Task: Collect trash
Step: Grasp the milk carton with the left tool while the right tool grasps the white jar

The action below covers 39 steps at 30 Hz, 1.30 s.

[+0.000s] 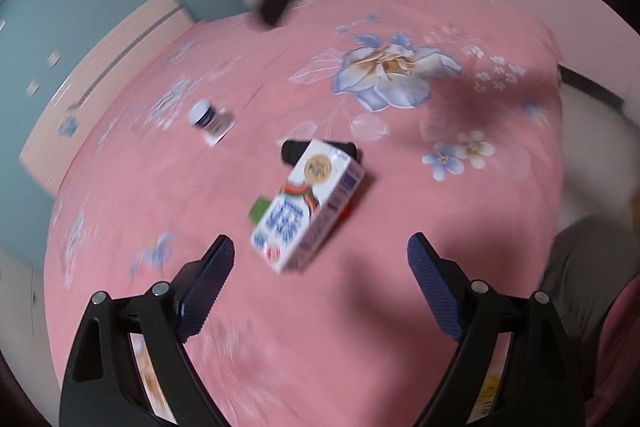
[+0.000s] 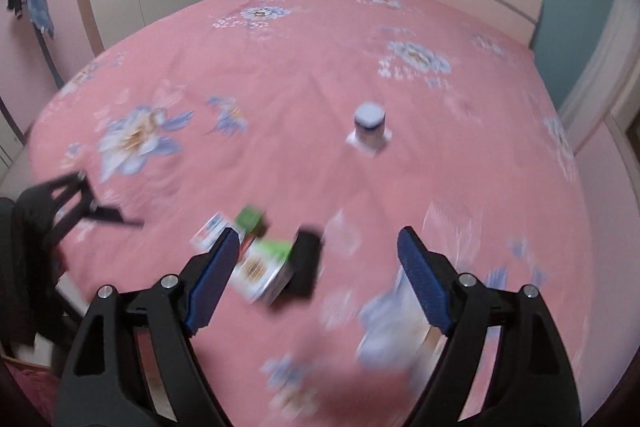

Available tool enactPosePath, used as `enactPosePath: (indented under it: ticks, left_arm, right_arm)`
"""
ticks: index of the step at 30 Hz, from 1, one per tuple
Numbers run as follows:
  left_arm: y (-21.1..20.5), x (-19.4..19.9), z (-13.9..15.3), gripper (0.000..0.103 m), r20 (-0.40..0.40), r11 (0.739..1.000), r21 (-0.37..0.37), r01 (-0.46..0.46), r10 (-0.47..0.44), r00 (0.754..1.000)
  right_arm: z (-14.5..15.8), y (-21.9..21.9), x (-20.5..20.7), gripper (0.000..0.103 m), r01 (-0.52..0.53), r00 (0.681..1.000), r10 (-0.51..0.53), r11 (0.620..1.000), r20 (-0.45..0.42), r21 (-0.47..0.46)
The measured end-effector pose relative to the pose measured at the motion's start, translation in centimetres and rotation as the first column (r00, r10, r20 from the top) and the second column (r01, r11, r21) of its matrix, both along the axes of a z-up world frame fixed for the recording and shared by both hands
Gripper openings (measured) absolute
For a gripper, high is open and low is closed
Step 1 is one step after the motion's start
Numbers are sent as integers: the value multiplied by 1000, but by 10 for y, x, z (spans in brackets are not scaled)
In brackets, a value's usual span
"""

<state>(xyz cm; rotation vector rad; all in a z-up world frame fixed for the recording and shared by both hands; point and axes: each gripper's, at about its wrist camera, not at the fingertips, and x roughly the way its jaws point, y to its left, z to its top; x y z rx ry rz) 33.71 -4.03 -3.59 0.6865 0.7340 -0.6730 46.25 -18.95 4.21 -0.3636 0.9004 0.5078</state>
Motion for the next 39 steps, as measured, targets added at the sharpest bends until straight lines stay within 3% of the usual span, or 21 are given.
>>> enactPosePath:
  ticks: [3,8,14,22,24,28,29,31,39]
  left_arm:
    - [-5,28,-13,90,-6,998,-15,63,-64,998]
    - [-9,59,-30,90,-33,987,-62,148,-151,988]
    - [-10,73,-52,90,-84,971,-104,217,-226,970]
    - [-18,82,-60,89,-111,947,-171,270,-291,950]
    - [-21,85,-60,76,-128,943,-187,275,-301,945]
    - [-24,94,-63,65,-185,945,-197,263,-299,936]
    - [-24,95,-63,65,-193,944,-202,261,-299,934]
    - [-25,96,-63,64,-202,946,-205,252,-293,935]
    - [-29,94,-58,51,-214,953,-223,204,-252,944]
  right_arm:
    - [-24,15,56,80,-20,999,21,1000,27,-23]
    - [-84,41,140,80,-25,1000,25,998,-2,-64]
    - [-121,60,192,80,-47,998,46,999,-46,-23]
    - [-141,69,230,80,26,1000,-27,999,-13,-20]
    - [-146,69,241,80,54,998,-54,999,-21,4]
    - [-160,69,258,80,102,994,-101,995,-51,18]
    - [-163,68,261,77,119,992,-118,993,-52,21]
    - [-172,64,267,55,142,987,-139,989,-86,33]
    - [-165,53,263,53,195,979,-191,979,-72,53]
